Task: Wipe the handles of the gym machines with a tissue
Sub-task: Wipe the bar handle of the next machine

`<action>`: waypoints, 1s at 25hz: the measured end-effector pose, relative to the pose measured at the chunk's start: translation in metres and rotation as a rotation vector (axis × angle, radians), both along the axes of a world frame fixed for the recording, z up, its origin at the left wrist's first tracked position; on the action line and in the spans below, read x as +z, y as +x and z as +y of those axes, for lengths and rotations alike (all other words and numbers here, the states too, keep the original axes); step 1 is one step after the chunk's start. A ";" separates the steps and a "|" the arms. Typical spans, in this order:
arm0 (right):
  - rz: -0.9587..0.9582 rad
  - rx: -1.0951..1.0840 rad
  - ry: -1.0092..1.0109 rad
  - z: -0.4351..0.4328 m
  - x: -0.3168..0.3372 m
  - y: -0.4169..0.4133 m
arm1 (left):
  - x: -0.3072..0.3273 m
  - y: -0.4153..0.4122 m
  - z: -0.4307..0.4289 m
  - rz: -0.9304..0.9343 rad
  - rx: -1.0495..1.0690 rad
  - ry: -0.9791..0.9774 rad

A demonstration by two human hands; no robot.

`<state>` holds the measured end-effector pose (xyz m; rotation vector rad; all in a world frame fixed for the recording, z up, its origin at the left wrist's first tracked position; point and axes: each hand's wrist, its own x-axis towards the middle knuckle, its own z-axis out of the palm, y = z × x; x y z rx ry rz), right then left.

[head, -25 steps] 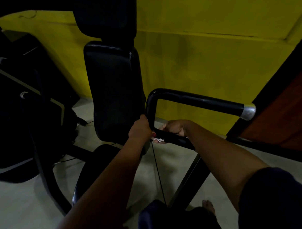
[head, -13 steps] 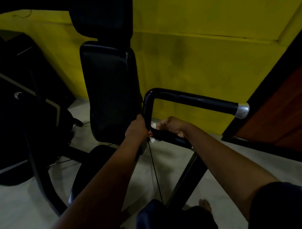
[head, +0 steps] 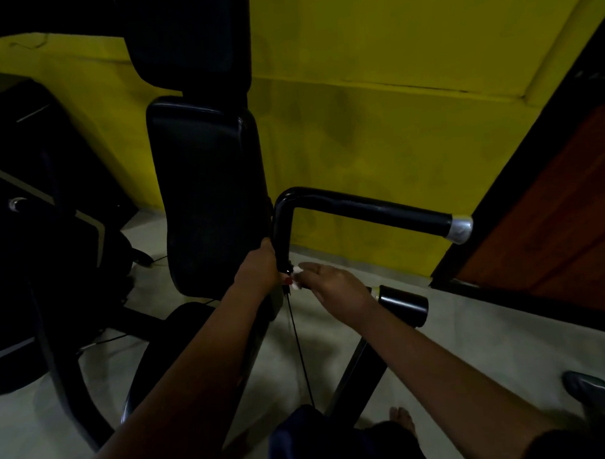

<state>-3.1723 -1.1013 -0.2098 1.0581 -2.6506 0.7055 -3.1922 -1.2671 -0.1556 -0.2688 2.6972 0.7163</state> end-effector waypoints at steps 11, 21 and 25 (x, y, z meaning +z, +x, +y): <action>0.320 -0.011 0.075 0.007 -0.012 0.017 | -0.038 0.041 0.017 0.718 -0.180 -0.204; 0.381 -0.138 -0.019 0.045 -0.026 0.033 | 0.000 0.010 0.045 0.213 -0.526 -0.424; 0.462 -0.034 0.046 0.054 -0.022 0.031 | -0.001 0.004 0.046 0.121 -0.386 -0.251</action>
